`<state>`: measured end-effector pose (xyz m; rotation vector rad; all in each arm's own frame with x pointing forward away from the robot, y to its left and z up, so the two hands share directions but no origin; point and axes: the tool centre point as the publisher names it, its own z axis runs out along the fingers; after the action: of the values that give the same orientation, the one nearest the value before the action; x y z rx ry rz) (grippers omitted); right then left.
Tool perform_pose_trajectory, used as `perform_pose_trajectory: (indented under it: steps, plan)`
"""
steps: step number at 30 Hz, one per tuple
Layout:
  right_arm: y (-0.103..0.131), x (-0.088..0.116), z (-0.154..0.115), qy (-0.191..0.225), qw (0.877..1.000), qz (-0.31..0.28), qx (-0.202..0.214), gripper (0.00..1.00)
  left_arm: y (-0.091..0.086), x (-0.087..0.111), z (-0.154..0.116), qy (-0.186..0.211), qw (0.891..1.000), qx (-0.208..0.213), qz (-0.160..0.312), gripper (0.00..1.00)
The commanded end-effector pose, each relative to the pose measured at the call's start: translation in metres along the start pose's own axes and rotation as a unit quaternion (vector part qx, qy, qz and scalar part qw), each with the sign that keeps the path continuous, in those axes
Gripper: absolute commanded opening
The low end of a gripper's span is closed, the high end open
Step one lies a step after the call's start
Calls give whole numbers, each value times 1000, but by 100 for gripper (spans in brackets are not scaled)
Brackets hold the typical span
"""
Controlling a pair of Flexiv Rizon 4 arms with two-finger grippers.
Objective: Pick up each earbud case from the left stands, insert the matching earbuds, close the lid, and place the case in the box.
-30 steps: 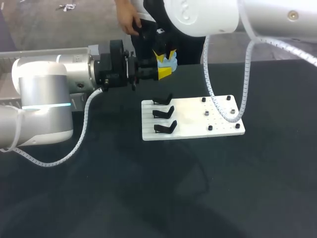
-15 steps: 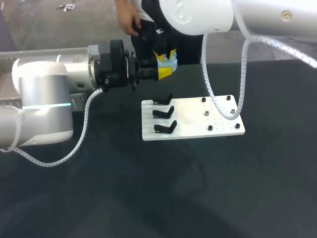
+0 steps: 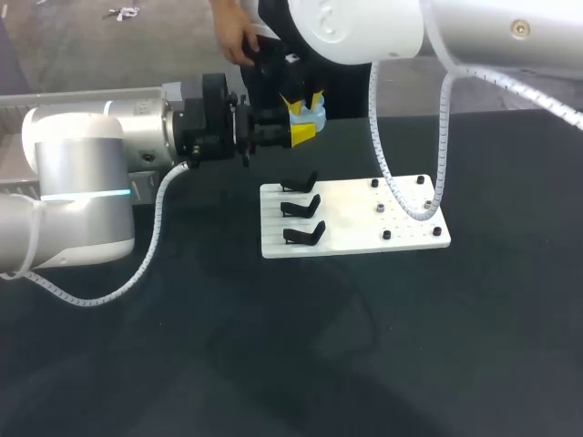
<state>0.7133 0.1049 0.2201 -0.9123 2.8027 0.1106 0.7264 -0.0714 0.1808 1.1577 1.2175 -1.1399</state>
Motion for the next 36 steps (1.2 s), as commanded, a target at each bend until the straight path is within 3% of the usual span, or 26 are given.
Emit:
perform_pose_trajectory:
  steps: [1,17,23,32,36]
  plan:
    - [0,-2,2,2,1000,1,1,26,-1,-1,0,0,1000,-2,1,0]
    - [2,-1,-6,-5,1000,1,12,37,-1,-1,0,0,1000,-2,1,0]
    - [4,-6,-24,-36,999,-1,14,36,-1,-1,0,0,1000,-2,1,0]
    - [-38,-41,-10,-78,995,55,6,37,-1,-1,0,0,1000,-2,1,0]
    - [-51,-49,4,-74,994,77,-3,36,-1,-1,0,0,1000,-2,1,0]
